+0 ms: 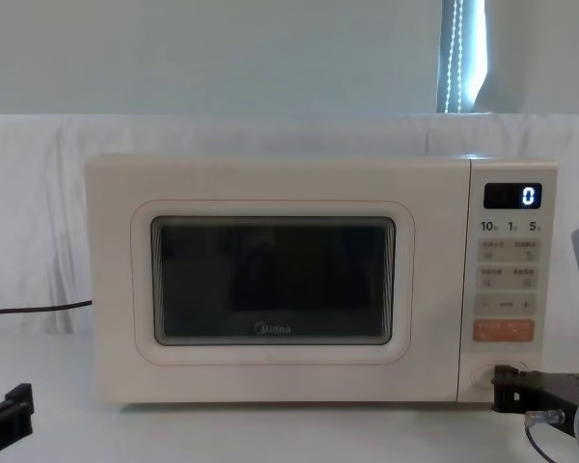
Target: Press the button to open the microwave door with one hand; close the microwave door with the other hand.
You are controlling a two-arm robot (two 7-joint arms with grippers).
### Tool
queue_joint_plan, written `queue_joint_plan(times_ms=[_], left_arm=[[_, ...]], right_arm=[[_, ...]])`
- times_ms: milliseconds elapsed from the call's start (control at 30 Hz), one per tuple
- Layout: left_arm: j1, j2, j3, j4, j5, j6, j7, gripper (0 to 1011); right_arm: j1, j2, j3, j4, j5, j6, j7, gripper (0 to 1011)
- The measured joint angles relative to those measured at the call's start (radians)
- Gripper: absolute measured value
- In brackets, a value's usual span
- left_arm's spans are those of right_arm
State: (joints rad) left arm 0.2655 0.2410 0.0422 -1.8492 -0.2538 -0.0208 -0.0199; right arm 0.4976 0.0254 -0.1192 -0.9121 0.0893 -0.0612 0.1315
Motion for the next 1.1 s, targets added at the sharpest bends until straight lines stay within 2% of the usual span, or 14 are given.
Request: queue_joint_plan(times_ms=[200, 567, 1100], left_arm=[[0.0, 0.0, 0.0, 0.0, 0.0, 0.0, 0.0, 1001], [0.0, 0.0, 0.0, 0.0, 0.0, 0.0, 0.0, 1001], [0.0, 0.0, 0.0, 0.0, 0.0, 0.0, 0.0, 1001]], right_arm=[[0.02, 0.001, 0.004, 0.032, -0.001, -0.013, 0.001, 0], [0.027, 0.003, 0.008, 0.04, -0.004, -0.017, 0.0, 0], [0.051, 0.001, 0.014, 0.084, -0.007, -0.03, 0.001, 0]])
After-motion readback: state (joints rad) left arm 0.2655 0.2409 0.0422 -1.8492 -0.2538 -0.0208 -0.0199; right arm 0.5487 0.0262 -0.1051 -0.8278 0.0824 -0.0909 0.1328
